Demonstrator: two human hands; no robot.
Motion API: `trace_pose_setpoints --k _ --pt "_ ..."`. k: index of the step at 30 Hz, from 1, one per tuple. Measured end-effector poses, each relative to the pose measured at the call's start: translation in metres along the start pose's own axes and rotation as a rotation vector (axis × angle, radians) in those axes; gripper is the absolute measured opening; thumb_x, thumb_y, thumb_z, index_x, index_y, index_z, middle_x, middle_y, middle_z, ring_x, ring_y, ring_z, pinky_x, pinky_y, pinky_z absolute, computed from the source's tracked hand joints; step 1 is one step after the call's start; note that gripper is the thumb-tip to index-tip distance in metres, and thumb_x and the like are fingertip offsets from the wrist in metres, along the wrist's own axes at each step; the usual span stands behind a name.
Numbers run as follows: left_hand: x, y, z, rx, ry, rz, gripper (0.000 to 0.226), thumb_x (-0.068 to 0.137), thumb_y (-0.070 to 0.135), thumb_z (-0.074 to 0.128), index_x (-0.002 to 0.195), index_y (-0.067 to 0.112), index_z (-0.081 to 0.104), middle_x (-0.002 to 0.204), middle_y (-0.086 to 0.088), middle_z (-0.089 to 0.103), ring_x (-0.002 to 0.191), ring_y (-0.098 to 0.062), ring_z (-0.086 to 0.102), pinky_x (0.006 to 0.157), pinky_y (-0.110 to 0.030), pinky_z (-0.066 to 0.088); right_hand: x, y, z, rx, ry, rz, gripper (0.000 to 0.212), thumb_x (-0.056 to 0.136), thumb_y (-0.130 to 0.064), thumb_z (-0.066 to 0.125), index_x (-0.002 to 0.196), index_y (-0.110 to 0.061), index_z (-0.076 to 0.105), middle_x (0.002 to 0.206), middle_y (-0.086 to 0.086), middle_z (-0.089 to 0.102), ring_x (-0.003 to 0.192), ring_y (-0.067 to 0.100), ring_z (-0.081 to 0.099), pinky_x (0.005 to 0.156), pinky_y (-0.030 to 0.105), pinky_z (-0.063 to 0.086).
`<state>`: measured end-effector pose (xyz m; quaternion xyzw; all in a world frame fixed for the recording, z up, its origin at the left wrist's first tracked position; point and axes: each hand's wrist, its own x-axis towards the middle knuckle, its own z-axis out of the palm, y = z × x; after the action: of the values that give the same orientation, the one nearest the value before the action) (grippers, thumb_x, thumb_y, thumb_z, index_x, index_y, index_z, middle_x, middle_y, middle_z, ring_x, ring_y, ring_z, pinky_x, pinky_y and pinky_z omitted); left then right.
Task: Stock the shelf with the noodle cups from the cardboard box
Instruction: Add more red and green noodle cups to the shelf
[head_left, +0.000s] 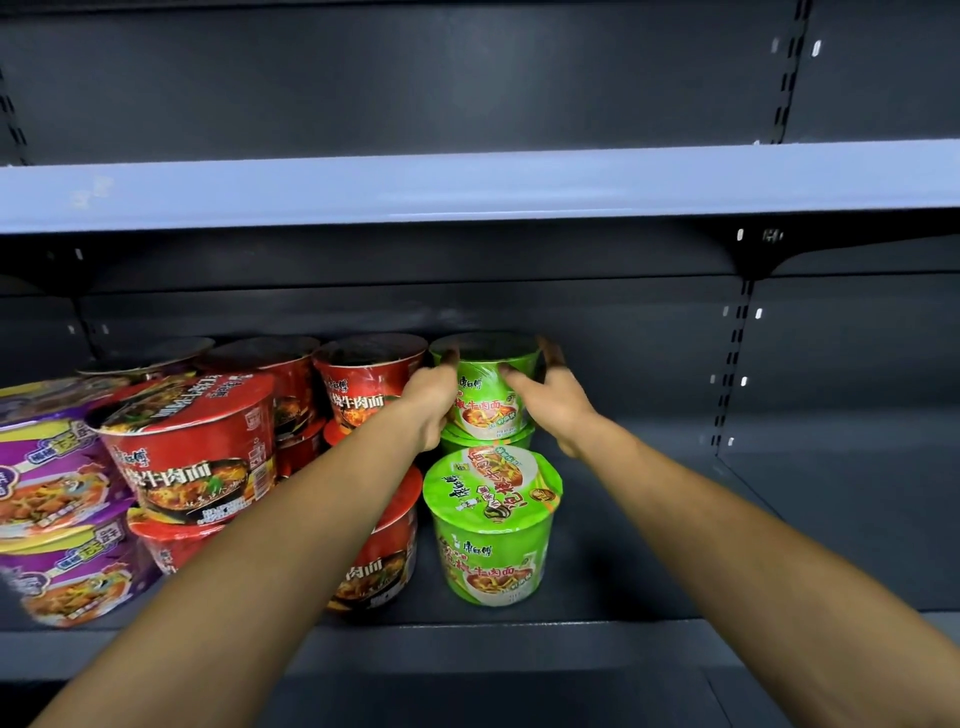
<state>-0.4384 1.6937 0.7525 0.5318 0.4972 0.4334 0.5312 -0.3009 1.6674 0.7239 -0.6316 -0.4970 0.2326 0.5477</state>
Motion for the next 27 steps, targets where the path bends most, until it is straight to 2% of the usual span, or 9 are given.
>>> trace_pose_setpoints --k 2,7,9,11,13,16,20,24,27 --pt "-0.002 -0.002 -0.005 0.013 -0.014 -0.006 0.061 0.097 0.055 0.035 0.143 0.015 0.034 0.121 0.004 0.051 0.101 -0.019 0.049 0.089 -0.032 0.042 -0.005 0.001 -0.001 -0.016 0.018 0.021 0.092 0.056 -0.069 0.062 0.135 -0.031 0.034 0.126 0.007 0.055 0.114 0.026 0.056 0.099 0.042 0.048" --pt "-0.039 0.003 -0.017 0.149 -0.042 0.049 0.058 0.096 0.051 0.040 0.139 0.012 0.042 0.137 -0.010 0.051 0.121 -0.026 0.052 0.094 -0.034 0.045 -0.033 -0.012 -0.016 -0.156 0.215 0.007 0.060 0.088 -0.041 0.062 0.131 -0.004 0.045 0.132 0.015 0.052 0.124 0.028 0.048 0.101 0.030 0.037" --pt "-0.069 0.007 -0.022 0.177 -0.093 0.092 0.049 0.097 0.046 0.043 0.129 0.010 0.051 0.117 -0.005 0.062 0.104 -0.021 0.060 0.073 -0.027 0.050 -0.055 -0.022 -0.019 -0.149 0.272 -0.037 0.033 0.088 -0.034 0.062 0.112 -0.011 0.060 0.112 0.009 0.065 0.109 0.025 0.060 0.095 0.031 0.044" --pt "-0.103 0.005 -0.027 0.230 -0.189 0.149 0.027 0.098 0.038 0.044 0.094 0.017 0.060 0.083 0.004 0.060 0.077 -0.013 0.058 0.061 -0.022 0.044 -0.085 -0.026 -0.019 -0.079 0.262 -0.084 0.009 0.087 -0.023 0.059 0.081 -0.020 0.064 0.082 0.002 0.069 0.079 0.019 0.068 0.083 0.036 0.054" --pt "-0.134 -0.007 -0.032 0.288 -0.330 0.187 0.026 0.099 0.031 0.045 0.079 0.020 0.057 0.074 0.007 0.060 0.068 -0.008 0.058 0.063 -0.021 0.046 -0.120 -0.024 -0.017 0.002 0.201 -0.108 0.021 0.086 -0.015 0.055 0.067 -0.021 0.061 0.062 -0.002 0.064 0.054 0.011 0.062 0.065 0.035 0.055" --pt "-0.174 -0.047 -0.041 0.306 -0.533 0.154 0.026 0.099 0.024 0.047 0.078 0.019 0.062 0.072 0.004 0.064 0.063 -0.006 0.061 0.064 -0.020 0.052 -0.183 -0.014 -0.006 0.082 0.058 -0.091 0.021 0.084 -0.009 0.053 0.066 -0.017 0.059 0.046 -0.009 0.055 0.044 0.004 0.049 0.052 0.024 0.046" --pt "-0.203 -0.134 -0.051 0.450 -0.743 0.007 0.025 0.098 0.019 0.046 0.081 0.015 0.064 0.074 0.000 0.068 0.067 -0.009 0.065 0.074 -0.025 0.054 -0.262 0.047 0.009 0.100 -0.161 0.090 0.030 0.086 0.006 0.044 0.066 -0.012 0.057 0.043 -0.007 0.051 0.041 0.004 0.043 0.042 0.015 0.034" --pt "-0.220 -0.242 -0.062 0.631 -1.040 -0.243 0.024 0.099 0.025 0.046 0.090 0.015 0.066 0.087 -0.001 0.070 0.089 -0.015 0.066 0.085 -0.032 0.052 -0.336 0.147 0.033 0.133 -0.346 0.416 0.030 0.088 0.006 0.043 0.072 -0.014 0.059 0.052 -0.001 0.055 0.048 0.010 0.048 0.047 0.019 0.041" --pt "-0.231 -0.335 -0.070 0.712 -1.123 -0.420 0.017 0.098 0.027 0.048 0.094 0.018 0.062 0.104 -0.007 0.067 0.102 -0.021 0.064 0.093 -0.038 0.050 -0.384 0.225 0.070 0.149 -0.396 0.682 0.027 0.090 0.003 0.046 0.080 -0.018 0.060 0.057 -0.003 0.059 0.048 0.005 0.054 0.051 0.017 0.049"
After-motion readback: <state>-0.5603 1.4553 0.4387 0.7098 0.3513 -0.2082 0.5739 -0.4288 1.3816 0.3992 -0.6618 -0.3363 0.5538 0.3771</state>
